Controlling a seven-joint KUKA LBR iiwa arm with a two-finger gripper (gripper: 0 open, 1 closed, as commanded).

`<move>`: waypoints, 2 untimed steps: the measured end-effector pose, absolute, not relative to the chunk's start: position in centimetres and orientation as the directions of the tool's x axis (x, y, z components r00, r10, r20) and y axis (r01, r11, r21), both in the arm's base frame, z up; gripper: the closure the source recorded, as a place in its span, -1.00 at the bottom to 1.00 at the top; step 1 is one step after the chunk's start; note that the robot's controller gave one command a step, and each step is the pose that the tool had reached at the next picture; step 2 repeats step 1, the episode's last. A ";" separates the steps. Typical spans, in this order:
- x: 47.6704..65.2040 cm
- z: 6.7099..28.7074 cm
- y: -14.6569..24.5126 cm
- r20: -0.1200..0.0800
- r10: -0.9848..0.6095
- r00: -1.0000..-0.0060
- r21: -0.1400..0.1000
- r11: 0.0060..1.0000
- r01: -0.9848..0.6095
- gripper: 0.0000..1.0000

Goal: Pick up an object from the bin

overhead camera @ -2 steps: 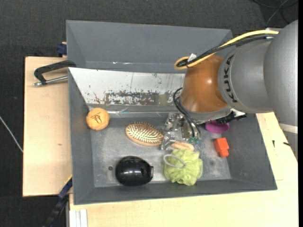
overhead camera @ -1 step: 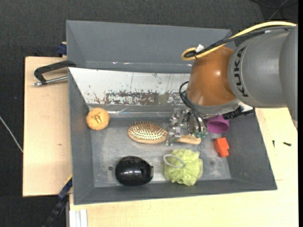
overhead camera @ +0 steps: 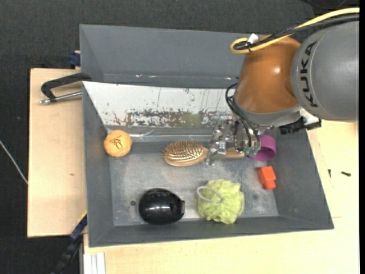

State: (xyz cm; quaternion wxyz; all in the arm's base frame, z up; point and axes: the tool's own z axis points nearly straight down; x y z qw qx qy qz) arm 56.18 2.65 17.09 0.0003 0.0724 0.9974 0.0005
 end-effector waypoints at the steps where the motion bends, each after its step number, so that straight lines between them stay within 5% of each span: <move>1: 56.8 20.5 4.3 -0.006 0.137 -0.991 0.002 0.991 0.137 1.00; 2: 56.8 20.5 4.3 -0.006 0.137 -0.991 0.002 0.991 0.137 1.00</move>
Offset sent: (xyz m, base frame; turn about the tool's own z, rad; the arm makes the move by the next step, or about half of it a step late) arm 0.0303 0.0482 0.0604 0.0117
